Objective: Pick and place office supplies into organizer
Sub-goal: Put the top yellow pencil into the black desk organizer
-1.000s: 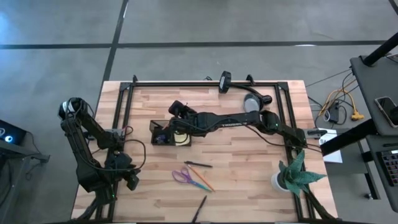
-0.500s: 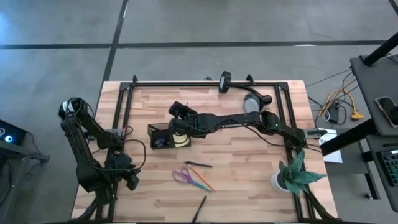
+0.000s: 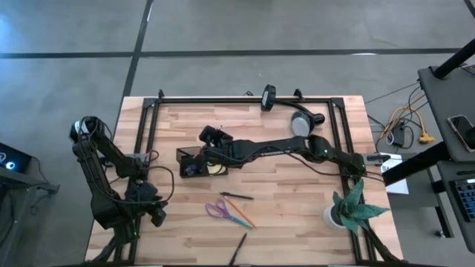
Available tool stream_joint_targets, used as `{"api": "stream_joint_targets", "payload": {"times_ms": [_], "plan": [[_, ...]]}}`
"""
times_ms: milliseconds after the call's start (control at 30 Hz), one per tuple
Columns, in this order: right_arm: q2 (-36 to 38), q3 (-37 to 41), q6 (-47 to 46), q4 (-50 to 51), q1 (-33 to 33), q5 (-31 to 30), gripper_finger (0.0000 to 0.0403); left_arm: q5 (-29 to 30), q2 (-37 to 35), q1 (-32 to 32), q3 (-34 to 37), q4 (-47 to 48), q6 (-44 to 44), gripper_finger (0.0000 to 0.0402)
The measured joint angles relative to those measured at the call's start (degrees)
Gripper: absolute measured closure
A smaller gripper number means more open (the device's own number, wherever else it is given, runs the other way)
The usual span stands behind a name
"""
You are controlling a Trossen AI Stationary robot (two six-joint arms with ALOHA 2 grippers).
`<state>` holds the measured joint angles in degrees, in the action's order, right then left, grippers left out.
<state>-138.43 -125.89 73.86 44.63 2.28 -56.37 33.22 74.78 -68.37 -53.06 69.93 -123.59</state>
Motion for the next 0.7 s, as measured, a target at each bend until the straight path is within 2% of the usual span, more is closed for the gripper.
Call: {"api": "stream_joint_targets", "payload": {"times_ms": [267,567,700], "plan": [[-0.2,0.0,1.9,-3.3,0.4,-0.5,0.038,0.0,0.0,0.0,0.0,0.0,0.0,0.0269],[-0.2,0.0,-0.6,-3.5,1.3,4.4,0.038,0.0,0.0,0.0,0.0,0.0,0.0,0.0269],[-0.2,0.0,-1.7,-3.6,2.0,4.6,0.038,0.0,0.0,0.0,0.0,0.0,0.0,0.0269]]}}
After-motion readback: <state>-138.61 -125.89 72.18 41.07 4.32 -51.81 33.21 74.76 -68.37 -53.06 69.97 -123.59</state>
